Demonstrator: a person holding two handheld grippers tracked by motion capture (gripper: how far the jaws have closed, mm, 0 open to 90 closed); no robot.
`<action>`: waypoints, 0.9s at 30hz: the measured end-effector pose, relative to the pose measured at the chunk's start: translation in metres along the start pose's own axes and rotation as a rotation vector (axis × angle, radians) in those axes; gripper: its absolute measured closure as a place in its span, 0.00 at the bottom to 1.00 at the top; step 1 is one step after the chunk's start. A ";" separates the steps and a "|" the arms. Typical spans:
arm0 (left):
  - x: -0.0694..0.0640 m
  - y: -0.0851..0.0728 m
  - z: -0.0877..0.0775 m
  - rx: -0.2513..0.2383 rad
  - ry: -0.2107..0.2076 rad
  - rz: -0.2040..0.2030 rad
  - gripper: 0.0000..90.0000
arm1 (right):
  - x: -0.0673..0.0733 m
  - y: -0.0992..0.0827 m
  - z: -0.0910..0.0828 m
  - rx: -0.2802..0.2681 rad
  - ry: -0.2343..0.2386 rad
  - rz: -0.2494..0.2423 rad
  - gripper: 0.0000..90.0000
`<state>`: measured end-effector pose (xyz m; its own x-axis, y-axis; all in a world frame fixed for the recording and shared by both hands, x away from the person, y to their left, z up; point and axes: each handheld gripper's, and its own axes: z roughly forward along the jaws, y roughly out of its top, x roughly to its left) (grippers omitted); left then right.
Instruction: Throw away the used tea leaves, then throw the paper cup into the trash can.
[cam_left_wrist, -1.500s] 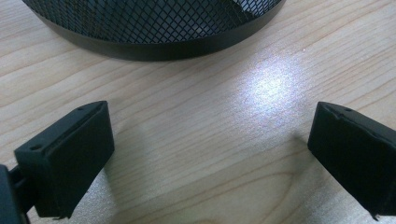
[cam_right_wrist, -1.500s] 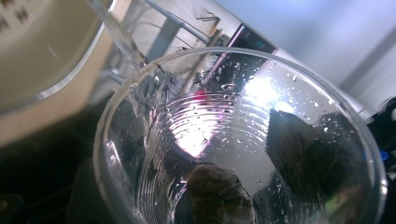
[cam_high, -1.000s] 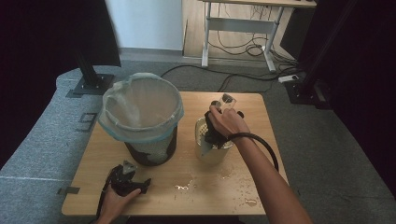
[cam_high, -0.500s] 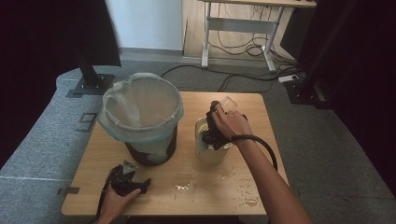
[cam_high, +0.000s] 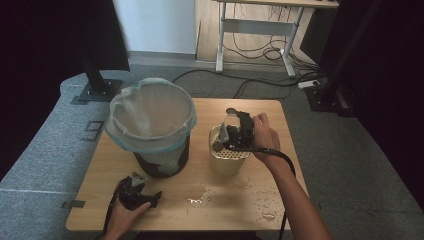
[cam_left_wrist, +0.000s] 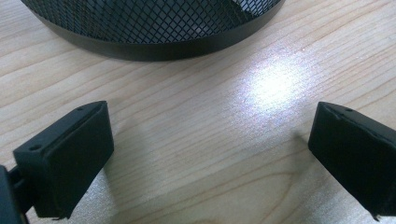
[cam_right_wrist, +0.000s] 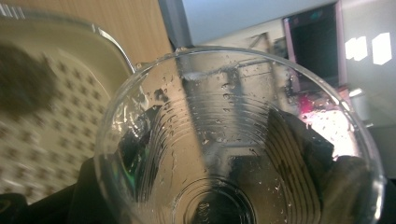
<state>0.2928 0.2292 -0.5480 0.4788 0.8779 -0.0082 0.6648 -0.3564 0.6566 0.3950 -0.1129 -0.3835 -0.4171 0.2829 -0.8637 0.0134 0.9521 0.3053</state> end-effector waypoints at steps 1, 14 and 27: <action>0.000 0.000 0.000 0.000 0.000 0.000 0.00 | -0.004 -0.005 -0.001 -0.032 0.054 0.127 0.42; 0.000 0.000 0.000 -0.001 0.000 0.000 0.00 | -0.014 -0.025 0.001 -0.166 0.284 0.616 0.43; 0.000 0.000 0.000 -0.001 0.000 0.000 0.00 | -0.016 -0.030 0.001 -0.226 0.308 0.744 0.43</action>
<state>0.2928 0.2292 -0.5481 0.4788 0.8779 -0.0085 0.6644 -0.3560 0.6572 0.4020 -0.1460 -0.3787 -0.6014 0.7532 -0.2665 0.2149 0.4738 0.8540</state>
